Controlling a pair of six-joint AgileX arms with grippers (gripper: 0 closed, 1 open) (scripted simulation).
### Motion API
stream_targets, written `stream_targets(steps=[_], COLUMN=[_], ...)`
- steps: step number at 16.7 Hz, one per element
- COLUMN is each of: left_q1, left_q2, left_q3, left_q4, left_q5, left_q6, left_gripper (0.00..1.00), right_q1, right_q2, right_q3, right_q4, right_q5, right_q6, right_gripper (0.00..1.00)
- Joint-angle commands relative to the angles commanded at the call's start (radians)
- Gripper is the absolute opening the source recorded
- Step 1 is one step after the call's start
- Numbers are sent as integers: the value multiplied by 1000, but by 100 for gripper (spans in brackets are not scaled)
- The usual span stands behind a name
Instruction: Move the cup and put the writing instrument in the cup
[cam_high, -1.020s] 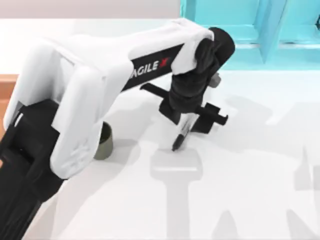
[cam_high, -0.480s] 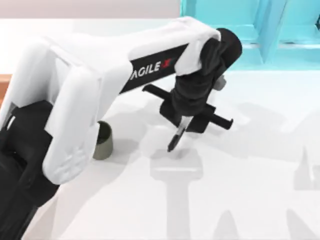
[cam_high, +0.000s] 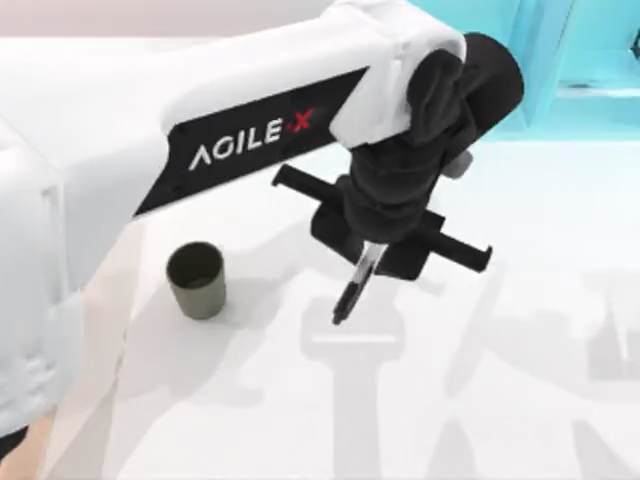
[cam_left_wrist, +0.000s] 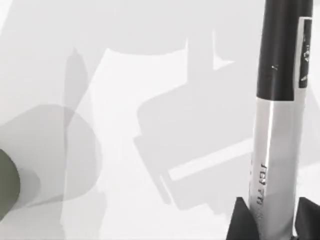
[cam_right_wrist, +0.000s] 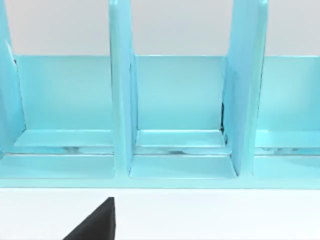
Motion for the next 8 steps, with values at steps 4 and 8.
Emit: stream_targets(steps=[4, 8], left_q1=[-11, -3], left_q2=[-22, -33], left_q3=[-19, -39], left_q4=[-12, 19], left_q5=[-1, -2], left_q6=[-11, 3], left_gripper=[0, 0], right_q1=[0, 0], right_q2=[0, 0], right_q3=[0, 0], right_q4=[0, 0], right_q5=[0, 0], right_q6=[0, 0], right_gripper=[100, 100])
